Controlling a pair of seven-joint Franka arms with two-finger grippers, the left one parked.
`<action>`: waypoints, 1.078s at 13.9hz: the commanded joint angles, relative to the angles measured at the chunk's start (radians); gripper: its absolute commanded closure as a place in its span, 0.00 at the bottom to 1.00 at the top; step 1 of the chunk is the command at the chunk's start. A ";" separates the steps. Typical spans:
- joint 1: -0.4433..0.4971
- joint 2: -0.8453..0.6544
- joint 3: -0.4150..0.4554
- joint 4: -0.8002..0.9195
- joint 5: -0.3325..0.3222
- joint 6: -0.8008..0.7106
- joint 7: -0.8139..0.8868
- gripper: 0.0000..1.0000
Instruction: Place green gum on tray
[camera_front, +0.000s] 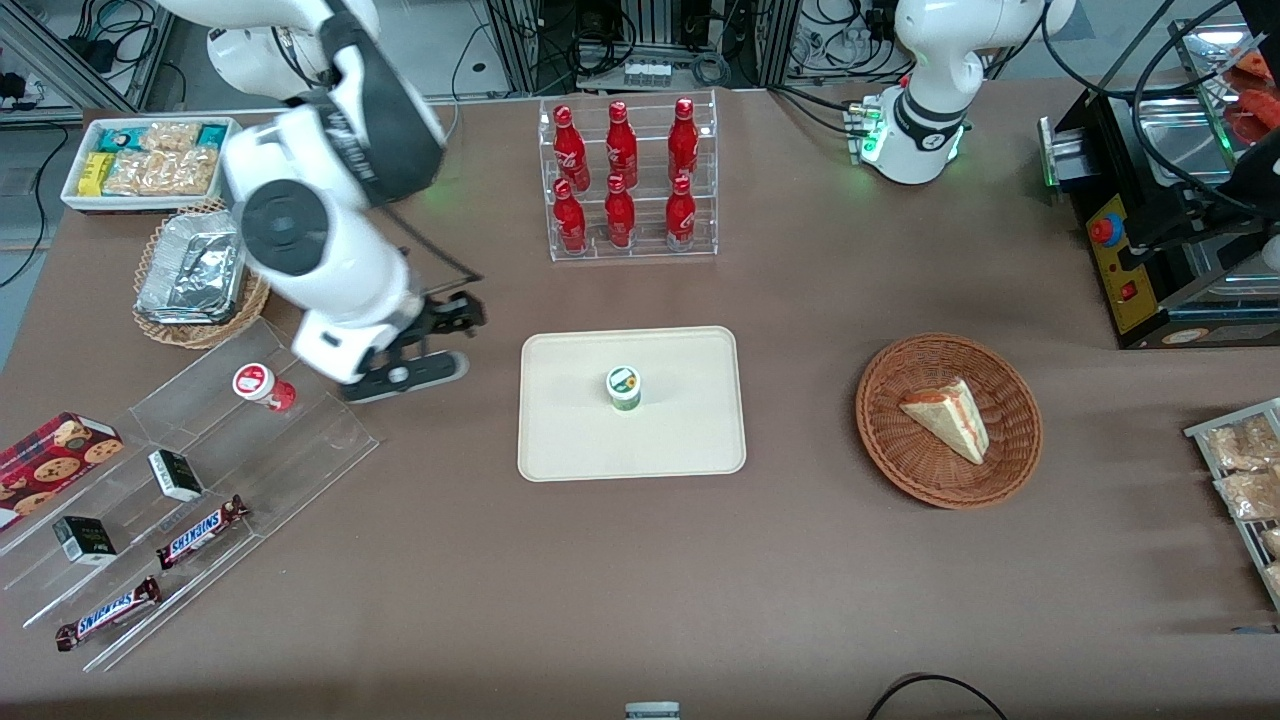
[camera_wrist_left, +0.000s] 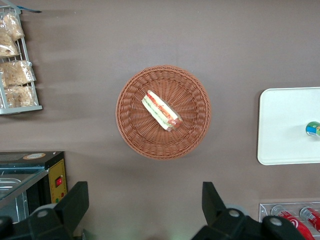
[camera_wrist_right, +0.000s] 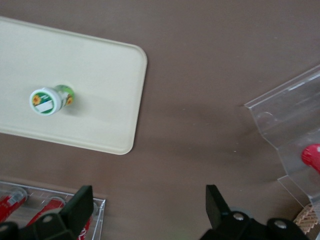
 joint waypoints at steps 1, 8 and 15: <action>-0.103 -0.048 0.012 -0.052 -0.009 -0.003 -0.061 0.00; -0.322 -0.117 0.012 -0.087 -0.006 0.009 -0.123 0.00; -0.408 -0.206 0.012 -0.104 -0.009 -0.043 -0.179 0.00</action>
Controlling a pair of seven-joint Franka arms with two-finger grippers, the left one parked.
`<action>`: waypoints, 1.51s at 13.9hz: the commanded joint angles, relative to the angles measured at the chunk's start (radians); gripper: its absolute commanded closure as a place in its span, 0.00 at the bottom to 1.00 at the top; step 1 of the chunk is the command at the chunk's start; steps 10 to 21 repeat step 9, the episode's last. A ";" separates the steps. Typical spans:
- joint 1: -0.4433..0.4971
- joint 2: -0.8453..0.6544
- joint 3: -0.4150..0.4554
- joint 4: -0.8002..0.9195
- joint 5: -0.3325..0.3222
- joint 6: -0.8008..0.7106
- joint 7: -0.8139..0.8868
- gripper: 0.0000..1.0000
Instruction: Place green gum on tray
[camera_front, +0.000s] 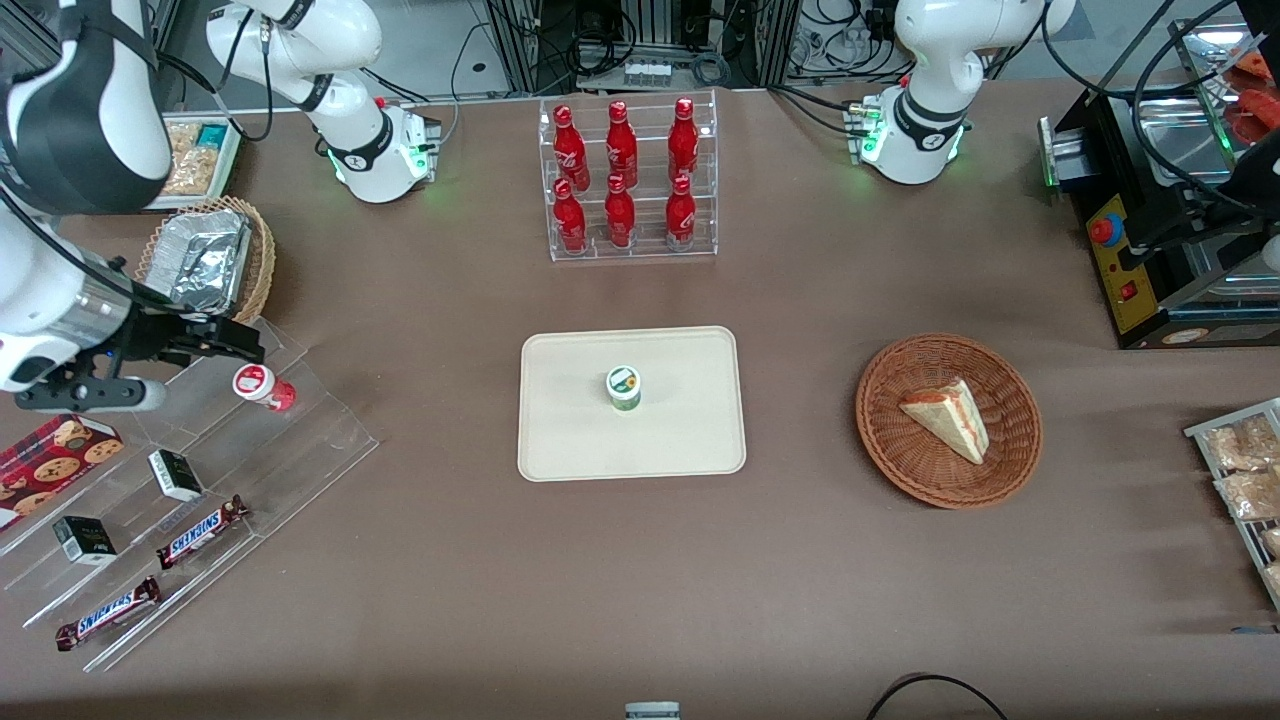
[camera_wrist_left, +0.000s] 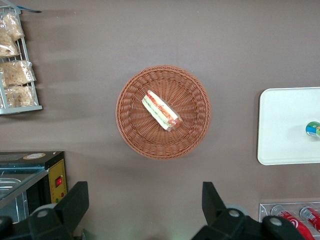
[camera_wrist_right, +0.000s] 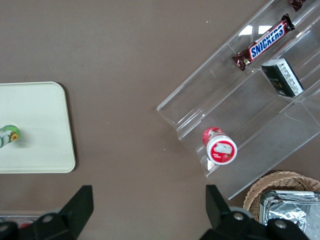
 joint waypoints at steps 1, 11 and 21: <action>-0.044 -0.051 0.010 -0.030 -0.008 -0.022 -0.057 0.00; -0.073 -0.096 0.007 -0.019 -0.010 -0.131 -0.079 0.00; -0.073 -0.096 0.007 -0.019 -0.010 -0.131 -0.079 0.00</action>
